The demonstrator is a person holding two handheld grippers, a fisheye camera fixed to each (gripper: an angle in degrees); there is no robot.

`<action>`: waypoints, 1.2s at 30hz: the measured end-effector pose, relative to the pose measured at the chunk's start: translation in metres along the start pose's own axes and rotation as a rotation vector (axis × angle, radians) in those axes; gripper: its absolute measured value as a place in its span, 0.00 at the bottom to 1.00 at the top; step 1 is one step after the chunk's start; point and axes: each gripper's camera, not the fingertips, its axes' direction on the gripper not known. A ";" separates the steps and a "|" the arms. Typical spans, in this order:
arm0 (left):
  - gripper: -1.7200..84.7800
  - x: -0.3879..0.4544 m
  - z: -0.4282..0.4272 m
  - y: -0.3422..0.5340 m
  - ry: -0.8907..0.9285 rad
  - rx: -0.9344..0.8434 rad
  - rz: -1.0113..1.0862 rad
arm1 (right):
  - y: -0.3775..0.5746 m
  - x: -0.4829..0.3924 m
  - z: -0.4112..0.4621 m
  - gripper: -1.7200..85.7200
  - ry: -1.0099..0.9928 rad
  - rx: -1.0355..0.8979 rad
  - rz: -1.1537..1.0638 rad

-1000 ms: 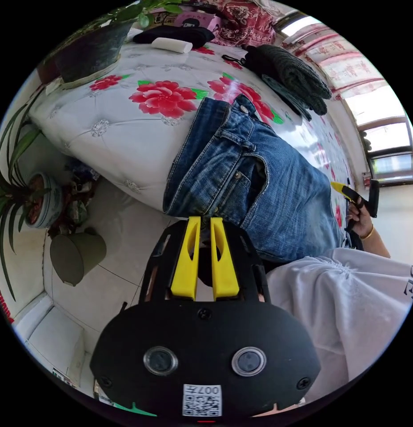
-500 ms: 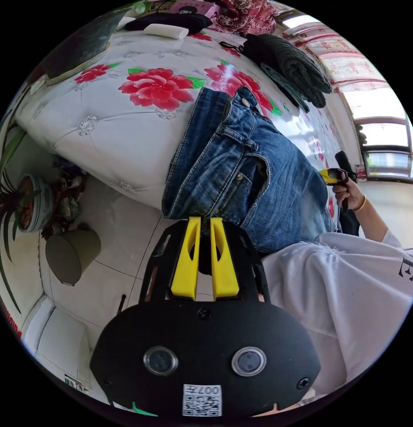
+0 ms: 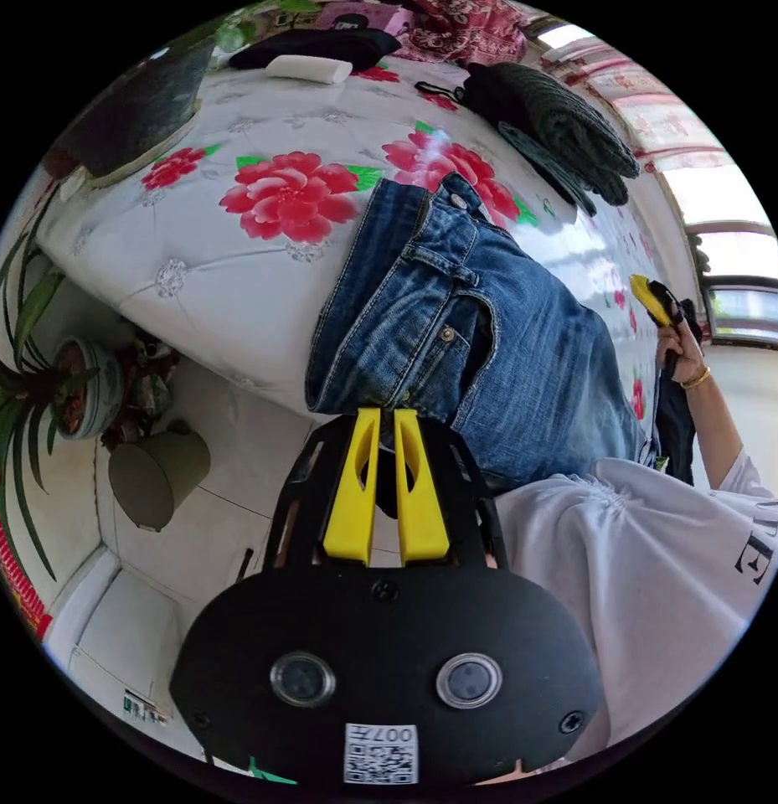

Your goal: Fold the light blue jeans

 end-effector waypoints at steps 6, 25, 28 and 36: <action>0.05 -0.013 0.000 -0.014 0.087 0.089 -0.096 | 0.146 -0.032 -0.064 0.05 0.269 0.116 -0.202; 0.12 -0.034 -0.010 0.008 0.218 0.282 -0.163 | 0.654 0.103 -0.269 0.10 0.122 1.337 0.786; 0.12 -0.038 -0.012 0.019 0.232 0.284 -0.158 | 0.647 0.096 -0.267 0.10 0.128 1.363 0.743; 0.14 -0.053 0.007 0.029 0.371 0.285 -0.240 | 0.563 0.076 -0.284 0.11 0.083 1.208 0.729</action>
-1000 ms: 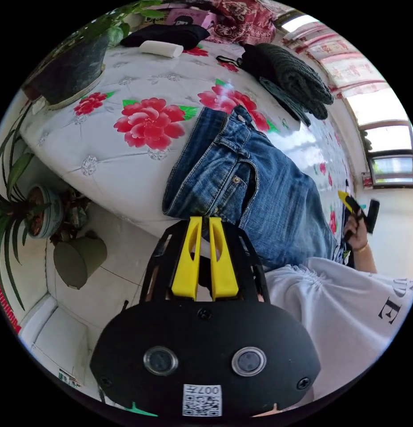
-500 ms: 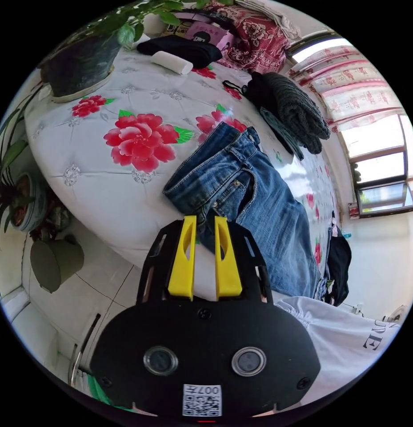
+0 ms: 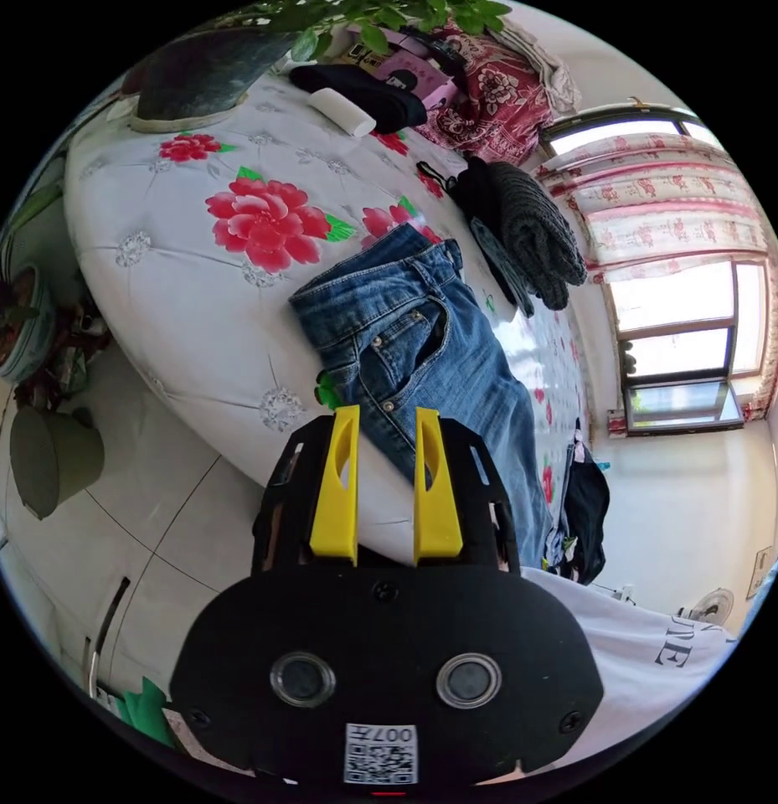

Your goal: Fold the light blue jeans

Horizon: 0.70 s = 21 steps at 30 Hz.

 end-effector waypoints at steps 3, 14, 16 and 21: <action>0.14 -0.005 -0.003 0.003 0.021 0.005 -0.010 | 0.017 -0.091 0.023 0.11 0.001 -0.072 -0.228; 0.15 -0.047 -0.011 -0.004 0.119 0.117 -0.124 | 0.410 -0.322 0.207 0.11 -0.027 -1.015 -1.382; 0.16 -0.055 -0.008 -0.009 0.138 0.117 -0.132 | 0.446 -0.310 0.221 0.11 0.008 -1.132 -1.418; 0.19 -0.069 0.005 -0.027 0.207 0.080 -0.093 | 0.463 -0.308 0.205 0.11 0.065 -1.042 -1.480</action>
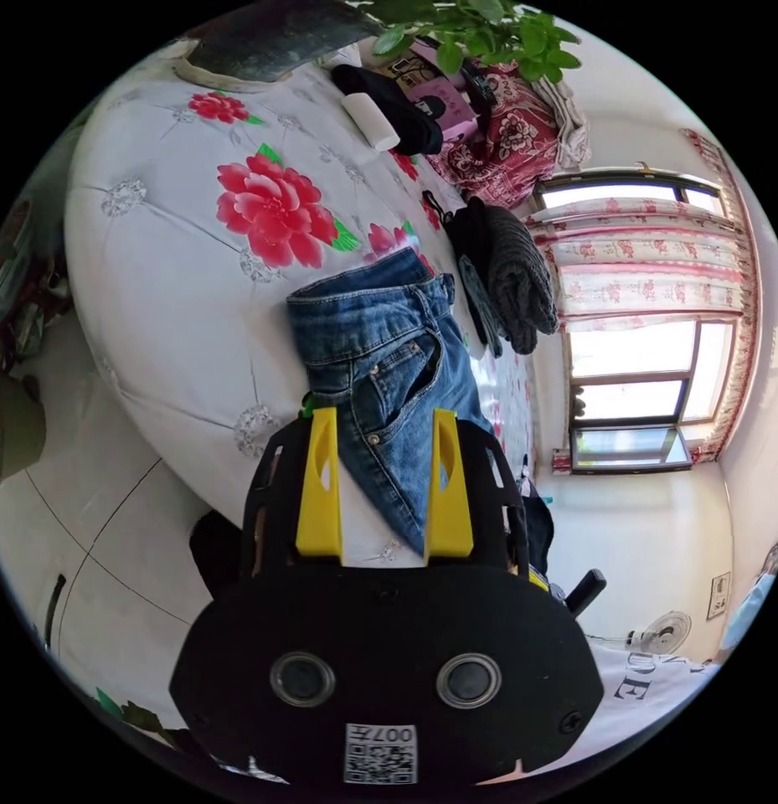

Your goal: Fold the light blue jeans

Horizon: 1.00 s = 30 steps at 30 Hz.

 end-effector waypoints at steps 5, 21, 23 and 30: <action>0.19 0.000 -0.006 0.003 -0.014 0.014 0.053 | 0.015 0.010 -0.011 0.11 -0.011 0.095 0.166; 0.16 -0.033 -0.044 0.020 -0.044 0.170 0.067 | 0.038 0.016 -0.012 0.11 -0.010 0.191 0.332; 0.18 -0.045 -0.030 0.013 0.002 0.124 0.037 | 0.035 0.018 -0.009 0.11 -0.009 0.178 0.322; 0.18 -0.053 0.031 -0.028 0.194 0.137 -0.018 | 0.020 0.028 -0.011 0.11 -0.015 0.167 0.275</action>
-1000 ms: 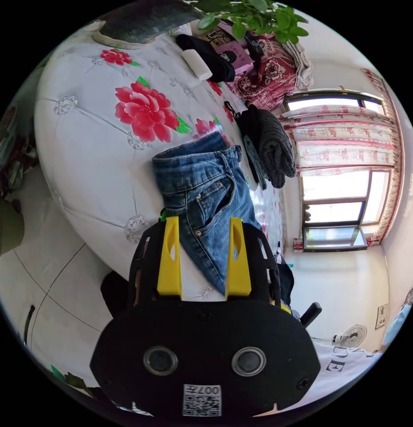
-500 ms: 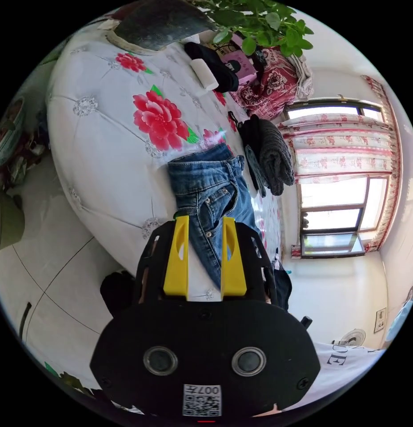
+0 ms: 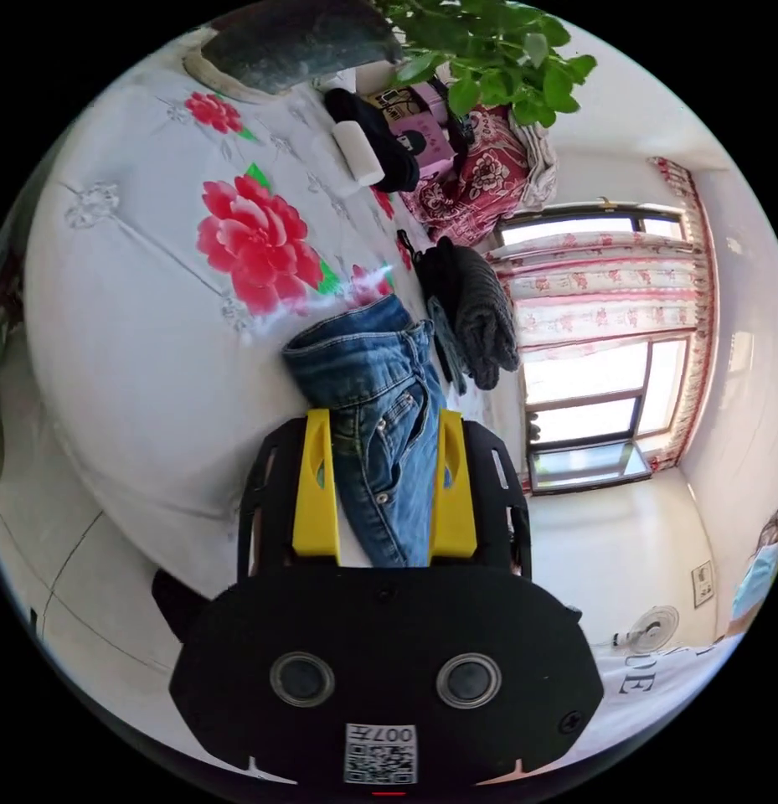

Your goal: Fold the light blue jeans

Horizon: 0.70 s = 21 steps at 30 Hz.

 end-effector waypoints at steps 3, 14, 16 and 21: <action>0.12 0.005 0.024 -0.009 0.042 0.009 -0.035 | -0.003 0.009 -0.004 0.11 0.005 0.000 -0.007; 0.09 0.295 0.130 0.119 0.187 -0.497 1.078 | 0.037 0.101 -0.075 0.11 0.040 0.212 0.150; 0.10 0.310 0.166 0.170 0.207 -0.724 1.195 | 0.045 0.127 -0.084 0.11 0.019 0.247 0.210; 0.14 0.265 0.243 0.255 0.207 -1.041 1.074 | 0.067 0.193 -0.096 0.12 -0.030 0.329 0.367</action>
